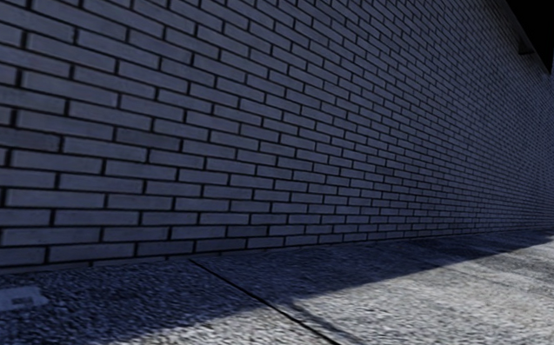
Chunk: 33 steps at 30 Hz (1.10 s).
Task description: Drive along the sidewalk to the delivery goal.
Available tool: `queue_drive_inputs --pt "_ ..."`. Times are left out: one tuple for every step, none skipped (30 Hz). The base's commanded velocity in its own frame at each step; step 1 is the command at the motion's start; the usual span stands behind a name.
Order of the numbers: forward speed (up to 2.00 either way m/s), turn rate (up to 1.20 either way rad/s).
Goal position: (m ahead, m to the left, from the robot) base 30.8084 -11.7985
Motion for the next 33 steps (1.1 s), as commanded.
queue_drive_inputs --pt "1.30 -0.59" --pt "1.30 -0.59" --pt "1.30 -0.59" --pt "1.30 -0.59" --pt "1.30 -0.59" --pt "1.30 -0.59" --pt "1.30 -0.59" --pt "1.30 -0.59" --pt "1.30 -0.59" --pt "1.30 -0.59" --pt "1.30 -0.59" --pt "1.30 -0.59" --pt "1.30 -0.59" --pt "1.30 -0.59" --pt "1.30 -0.59" --pt "1.30 -0.59" --pt "1.30 -0.59" --pt "1.30 -0.59" --pt "1.30 -0.59" --pt "1.30 -0.59" --pt "1.30 -0.59" --pt "1.30 -0.59" --pt "1.30 -0.59" --pt "1.31 -0.59" --pt "1.31 -0.59" --pt "1.37 -0.59" --pt "1.41 -0.59" --pt "1.42 -0.59" --pt "1.42 -0.59" --pt "1.43 -0.59" --pt "1.43 -0.59" --pt "1.43 -0.59" --pt "1.43 -0.59"
